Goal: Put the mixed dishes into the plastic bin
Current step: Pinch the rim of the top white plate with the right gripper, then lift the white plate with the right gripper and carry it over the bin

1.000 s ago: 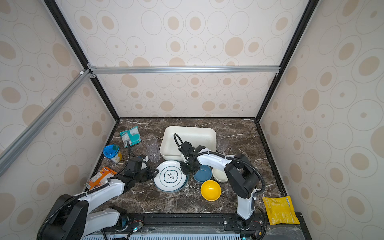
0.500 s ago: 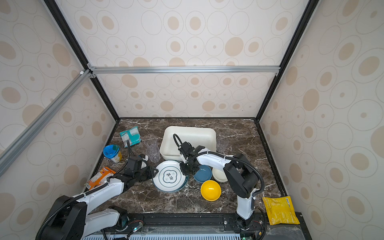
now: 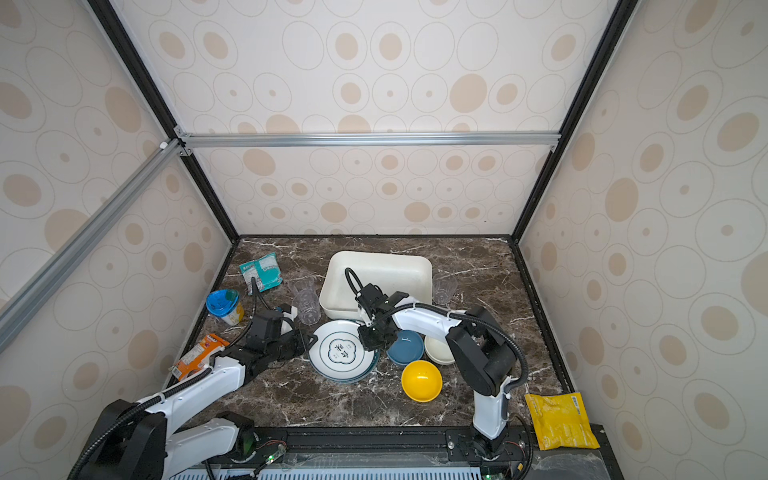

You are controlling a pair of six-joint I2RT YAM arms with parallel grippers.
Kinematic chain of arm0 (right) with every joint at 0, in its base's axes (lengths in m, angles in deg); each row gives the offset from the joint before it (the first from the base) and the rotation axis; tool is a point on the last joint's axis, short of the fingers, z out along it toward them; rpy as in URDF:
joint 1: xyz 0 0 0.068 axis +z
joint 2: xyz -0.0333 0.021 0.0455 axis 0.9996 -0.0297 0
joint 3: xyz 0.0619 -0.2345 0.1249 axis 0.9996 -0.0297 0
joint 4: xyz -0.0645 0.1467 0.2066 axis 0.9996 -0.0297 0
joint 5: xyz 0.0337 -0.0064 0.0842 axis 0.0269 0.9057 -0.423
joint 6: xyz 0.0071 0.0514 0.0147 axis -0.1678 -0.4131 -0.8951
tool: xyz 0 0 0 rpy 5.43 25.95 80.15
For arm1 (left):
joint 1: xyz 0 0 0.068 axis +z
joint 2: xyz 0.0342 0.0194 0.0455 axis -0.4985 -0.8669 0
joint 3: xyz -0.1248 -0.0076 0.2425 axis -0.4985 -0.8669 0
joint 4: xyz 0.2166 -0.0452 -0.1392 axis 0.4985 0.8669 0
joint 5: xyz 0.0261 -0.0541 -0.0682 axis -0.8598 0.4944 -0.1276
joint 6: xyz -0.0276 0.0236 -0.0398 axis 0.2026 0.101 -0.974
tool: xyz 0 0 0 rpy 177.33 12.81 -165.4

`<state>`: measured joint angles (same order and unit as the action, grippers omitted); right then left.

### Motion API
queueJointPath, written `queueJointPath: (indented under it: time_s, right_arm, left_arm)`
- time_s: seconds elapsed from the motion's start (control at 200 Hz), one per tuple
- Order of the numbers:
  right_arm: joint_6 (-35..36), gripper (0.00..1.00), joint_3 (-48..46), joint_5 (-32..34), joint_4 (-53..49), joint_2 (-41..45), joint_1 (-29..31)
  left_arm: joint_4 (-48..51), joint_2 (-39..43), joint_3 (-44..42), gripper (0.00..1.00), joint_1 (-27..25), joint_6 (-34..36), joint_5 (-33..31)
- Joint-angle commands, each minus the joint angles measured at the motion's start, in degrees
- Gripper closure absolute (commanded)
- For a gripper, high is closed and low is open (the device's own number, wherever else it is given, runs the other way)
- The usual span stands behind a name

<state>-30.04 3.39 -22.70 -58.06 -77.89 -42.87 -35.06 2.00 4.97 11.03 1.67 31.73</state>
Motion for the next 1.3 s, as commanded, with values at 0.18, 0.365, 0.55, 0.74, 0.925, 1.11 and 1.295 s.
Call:
queueJointPath:
  time_s: [0.18, 0.365, 0.55, 0.74, 0.925, 1.11, 1.295]
  right_arm:
    - [0.4, 0.73, 1.0, -0.1, 0.1, 0.4, 0.9]
    - [0.2, 0.73, 0.3, 1.0, 0.2, 1.4, 0.9]
    - [-0.1, 0.71, -0.8, 3.5, 0.2, 4.0, 0.8]
    - [-0.6, 0.67, -1.5, 5.0, -0.5, 7.7, 0.5]
    - [-1.0, 0.66, -1.7, 6.4, -1.6, 11.5, 0.1]
    - [-1.6, 0.66, -1.2, 6.7, -2.7, 15.8, -1.6]
    - [-2.5, 0.64, 0.6, 5.1, -4.2, 18.8, -5.2]
  left_arm:
    - [3.4, 0.9, 2.7, 1.0, -0.3, 1.2, -0.7]
    - [4.0, 1.7, 2.8, 1.0, -0.1, 1.7, -0.3]
    - [1.1, 4.2, 1.0, 1.0, 0.2, 0.8, 1.8]
    - [-0.5, 7.6, -0.1, 1.0, 0.5, 0.1, 3.3]
    - [1.1, 9.5, 0.6, 1.0, 0.9, 0.3, 4.5]
    - [1.9, 11.2, 3.1, 1.0, 1.1, -0.6, 4.6]
    - [0.2, 9.9, 6.9, 1.0, 1.3, -2.7, 4.4]
